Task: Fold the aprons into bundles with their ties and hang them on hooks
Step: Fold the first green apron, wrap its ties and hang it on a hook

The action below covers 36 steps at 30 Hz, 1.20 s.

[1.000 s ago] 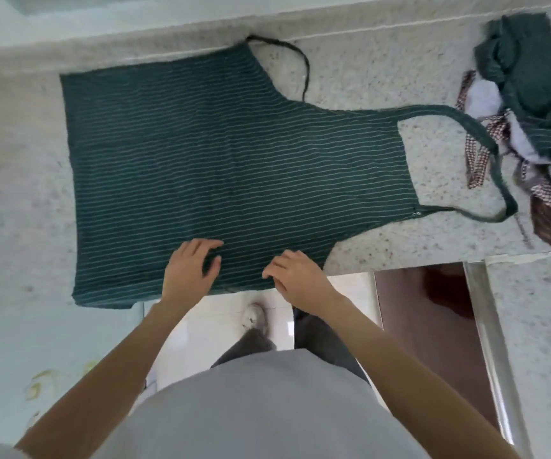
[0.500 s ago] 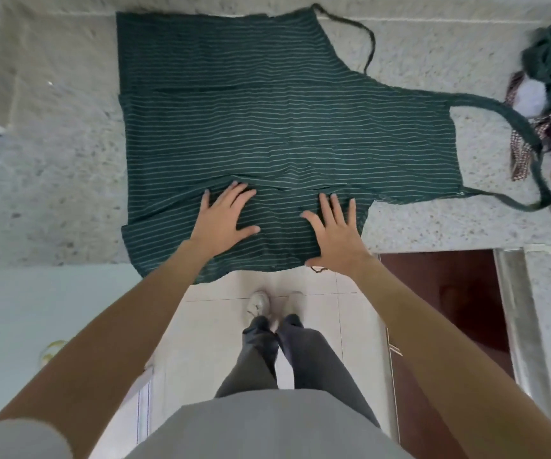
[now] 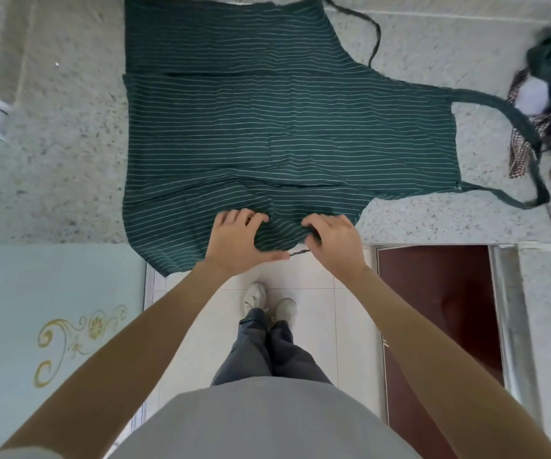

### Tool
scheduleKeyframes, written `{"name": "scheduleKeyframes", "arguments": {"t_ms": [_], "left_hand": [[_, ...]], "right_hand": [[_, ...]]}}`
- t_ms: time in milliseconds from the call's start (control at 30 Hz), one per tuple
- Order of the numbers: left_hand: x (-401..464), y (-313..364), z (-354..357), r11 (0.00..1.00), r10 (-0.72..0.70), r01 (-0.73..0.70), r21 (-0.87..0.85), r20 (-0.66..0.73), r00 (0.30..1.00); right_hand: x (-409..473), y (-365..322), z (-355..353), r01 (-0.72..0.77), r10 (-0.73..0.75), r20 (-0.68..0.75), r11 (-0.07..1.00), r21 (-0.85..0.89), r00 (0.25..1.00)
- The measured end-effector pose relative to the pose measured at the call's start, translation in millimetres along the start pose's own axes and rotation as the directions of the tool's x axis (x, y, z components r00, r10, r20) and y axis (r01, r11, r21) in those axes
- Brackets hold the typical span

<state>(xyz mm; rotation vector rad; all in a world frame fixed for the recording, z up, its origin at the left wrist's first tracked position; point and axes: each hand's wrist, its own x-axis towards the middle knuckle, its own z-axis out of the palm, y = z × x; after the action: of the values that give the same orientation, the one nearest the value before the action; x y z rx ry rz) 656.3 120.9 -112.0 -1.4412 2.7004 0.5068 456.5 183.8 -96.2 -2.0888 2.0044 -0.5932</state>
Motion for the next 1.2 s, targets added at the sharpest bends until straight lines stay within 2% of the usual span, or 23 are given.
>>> {"name": "scheduleKeyframes", "arguments": {"t_ms": [67,133,233,367,467,567,700,767,900,1000,1067,1133,1200], "left_hand": [[-6,15,3,0.997,-0.046,0.043,0.069,0.043,0.998],[-7,28,8,0.99,-0.108,0.108,0.091,-0.008,0.994],[-10,32,3,0.987,-0.161,0.158,-0.043,-0.093,0.983],[-41,3,-18,0.983,-0.155,0.126,-0.137,-0.23,0.961],[-70,-23,-31,0.982,-0.07,0.029,-0.185,-0.221,0.973],[-94,-42,-38,0.967,-0.047,-0.017,-0.252,-0.242,0.969],[-123,-54,-43,0.952,-0.168,0.074,-0.297,-0.303,0.938],[-132,-56,-43,0.946,-0.228,0.134,-0.296,-0.31,0.923],[-144,-53,-46,0.919,-0.345,0.255,-0.302,-0.297,0.89],[-141,-52,-54,0.895,-0.408,0.305,-0.325,-0.323,0.854],[-134,-52,-64,0.885,-0.434,0.332,-0.327,-0.318,0.843],[-125,-53,-76,0.896,-0.415,0.311,-0.318,-0.346,0.842],[-111,-57,-93,0.92,-0.365,0.258,-0.294,-0.41,0.836]], "right_hand": [[4,-8,-11,-0.004,0.004,-0.031,1.0,0.007,1.0],[7,-14,-19,0.054,-0.056,-0.012,0.995,-0.08,0.998],[6,-10,-26,0.185,-0.159,0.106,0.928,-0.322,0.982],[-6,2,-35,0.16,-0.064,0.201,0.847,-0.507,0.977],[-21,0,-43,0.076,-0.013,0.126,0.857,-0.509,0.992],[-41,6,-49,-0.014,0.025,0.022,0.908,-0.419,0.999],[-70,22,-59,-0.088,0.068,-0.11,0.978,-0.189,0.992],[-82,29,-62,-0.103,0.08,-0.126,0.977,-0.185,0.989],[-98,38,-68,-0.06,0.057,-0.017,0.981,-0.184,0.998],[-97,45,-84,-0.087,0.079,0.193,0.996,0.031,0.978],[-87,49,-98,-0.195,0.132,0.273,0.957,0.217,0.953],[-72,49,-114,-0.274,0.193,0.24,0.885,0.376,0.951],[-49,48,-128,-0.269,0.222,0.156,0.85,0.453,0.963]]}}
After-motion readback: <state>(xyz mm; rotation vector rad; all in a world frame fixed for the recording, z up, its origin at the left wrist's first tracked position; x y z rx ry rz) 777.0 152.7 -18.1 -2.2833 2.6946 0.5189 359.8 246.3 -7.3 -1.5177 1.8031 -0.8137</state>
